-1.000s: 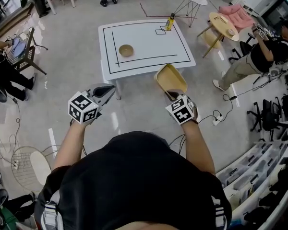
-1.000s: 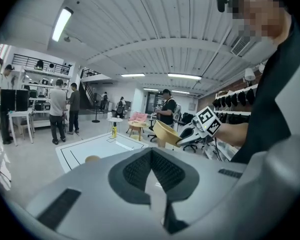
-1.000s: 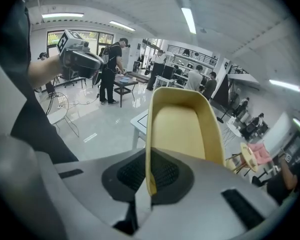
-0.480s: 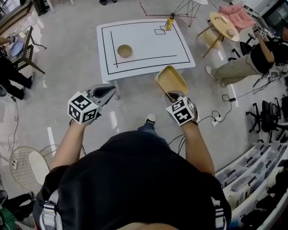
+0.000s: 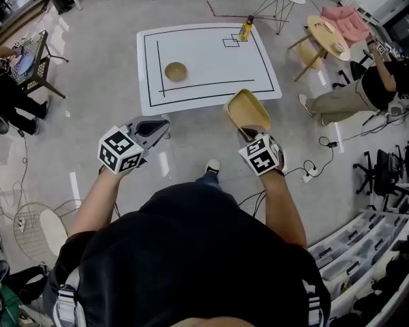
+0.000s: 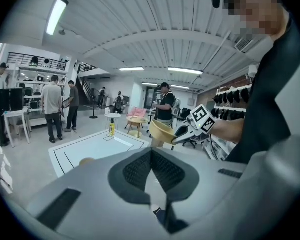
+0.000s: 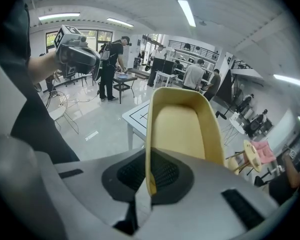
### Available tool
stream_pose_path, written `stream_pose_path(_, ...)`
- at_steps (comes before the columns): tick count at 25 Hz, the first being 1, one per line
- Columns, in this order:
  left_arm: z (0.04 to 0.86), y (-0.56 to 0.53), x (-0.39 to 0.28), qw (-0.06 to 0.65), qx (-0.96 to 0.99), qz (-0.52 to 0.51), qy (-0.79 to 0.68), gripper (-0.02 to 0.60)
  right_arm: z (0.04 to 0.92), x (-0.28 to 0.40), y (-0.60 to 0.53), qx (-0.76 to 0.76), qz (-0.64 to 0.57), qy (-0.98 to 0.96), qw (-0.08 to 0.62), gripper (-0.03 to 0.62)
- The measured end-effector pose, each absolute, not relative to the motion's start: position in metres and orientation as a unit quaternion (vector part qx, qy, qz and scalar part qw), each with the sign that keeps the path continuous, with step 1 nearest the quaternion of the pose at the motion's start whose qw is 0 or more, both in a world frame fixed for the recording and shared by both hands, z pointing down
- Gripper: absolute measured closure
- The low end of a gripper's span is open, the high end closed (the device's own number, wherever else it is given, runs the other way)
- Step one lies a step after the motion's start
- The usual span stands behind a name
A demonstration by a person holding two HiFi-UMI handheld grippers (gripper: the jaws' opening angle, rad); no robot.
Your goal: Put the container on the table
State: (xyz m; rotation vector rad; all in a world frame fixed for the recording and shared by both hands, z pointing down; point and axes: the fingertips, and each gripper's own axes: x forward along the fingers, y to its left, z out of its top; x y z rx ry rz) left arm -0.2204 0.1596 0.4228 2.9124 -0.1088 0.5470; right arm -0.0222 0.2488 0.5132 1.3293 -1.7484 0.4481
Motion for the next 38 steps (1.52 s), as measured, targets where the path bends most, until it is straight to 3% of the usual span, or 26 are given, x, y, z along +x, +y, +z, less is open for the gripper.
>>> stream_pose_path(24, 0.441, 0.092, -0.094, 0.118, 0.966, 0.215, -0.081, 0.575, 0.543, 0.090, 0.147, 0.446, 0.170, -0.751, 0.456, 0.586)
stream_pose_path(38, 0.442, 0.065, -0.068, 0.131, 0.960, 0.213, -0.126, 0.575, 0.549, 0.131, 0.111, 0.416, 0.163, -0.769, 0.458, 0.586)
